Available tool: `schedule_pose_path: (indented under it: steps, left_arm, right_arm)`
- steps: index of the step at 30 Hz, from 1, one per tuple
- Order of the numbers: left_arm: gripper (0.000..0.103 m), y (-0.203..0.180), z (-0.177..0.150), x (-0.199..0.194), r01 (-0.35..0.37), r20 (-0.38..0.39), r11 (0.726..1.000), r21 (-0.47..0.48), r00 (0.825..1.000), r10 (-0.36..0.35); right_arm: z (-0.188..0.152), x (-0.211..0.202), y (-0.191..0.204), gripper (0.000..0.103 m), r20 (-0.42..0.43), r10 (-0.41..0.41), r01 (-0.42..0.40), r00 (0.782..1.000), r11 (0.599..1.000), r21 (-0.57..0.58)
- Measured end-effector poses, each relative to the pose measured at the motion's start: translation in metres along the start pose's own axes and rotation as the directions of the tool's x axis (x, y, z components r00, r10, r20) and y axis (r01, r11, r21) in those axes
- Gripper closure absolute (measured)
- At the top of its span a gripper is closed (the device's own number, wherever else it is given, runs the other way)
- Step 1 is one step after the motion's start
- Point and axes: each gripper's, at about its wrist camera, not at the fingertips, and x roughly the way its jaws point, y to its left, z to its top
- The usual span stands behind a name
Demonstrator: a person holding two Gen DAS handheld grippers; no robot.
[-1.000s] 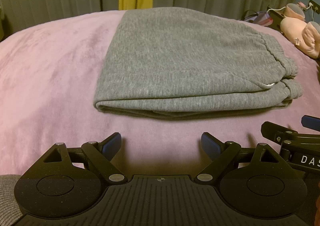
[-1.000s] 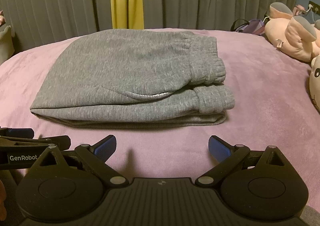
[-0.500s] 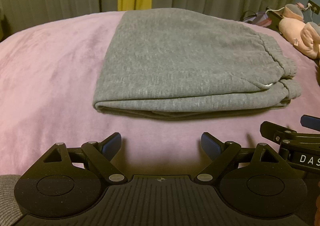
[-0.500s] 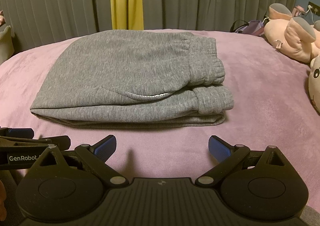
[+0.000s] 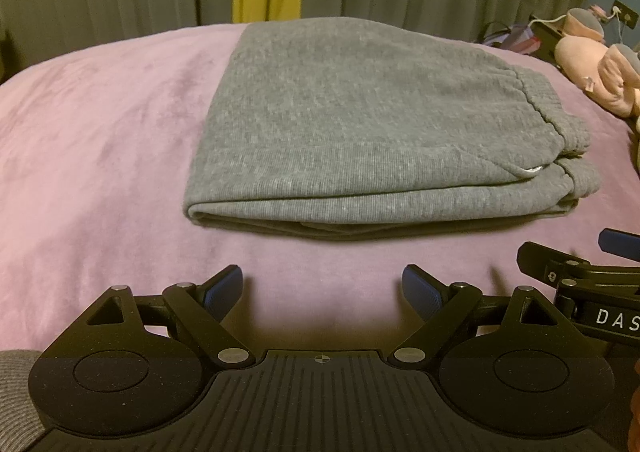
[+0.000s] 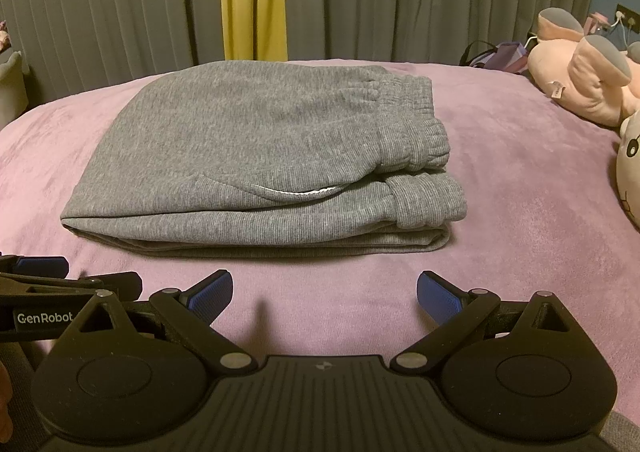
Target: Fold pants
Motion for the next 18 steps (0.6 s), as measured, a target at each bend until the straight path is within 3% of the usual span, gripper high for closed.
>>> schedule_pose_path:
  steps: [18]
  left_arm:
    - [0.011,0.0011,0.0000,-0.0014,0.012,0.012,1.000,-0.012,1.000,-0.012]
  right_arm:
    - [-0.0014,0.0005,0.0014,0.004,-0.001,-0.007,0.007,1.000,1.000,-0.005]
